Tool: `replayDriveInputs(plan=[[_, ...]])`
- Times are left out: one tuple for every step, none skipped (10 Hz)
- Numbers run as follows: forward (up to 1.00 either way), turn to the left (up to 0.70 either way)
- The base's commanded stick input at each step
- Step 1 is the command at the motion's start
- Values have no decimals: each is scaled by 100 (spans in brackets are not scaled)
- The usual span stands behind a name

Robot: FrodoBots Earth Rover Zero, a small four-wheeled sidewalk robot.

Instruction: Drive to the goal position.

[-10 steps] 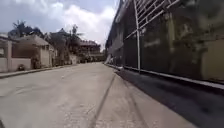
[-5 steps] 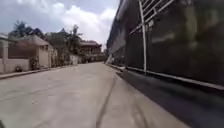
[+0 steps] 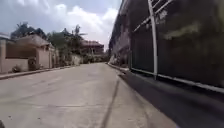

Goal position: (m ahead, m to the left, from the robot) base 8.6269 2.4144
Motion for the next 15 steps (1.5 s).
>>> replayDriveInputs(plan=[[100,0],[100,0],[100,0],[100,0],[100,0],[100,0],[100,0],[100,0],[100,0],[100,0],[100,0],[100,0],[100,1],[100,2],[100,2]])
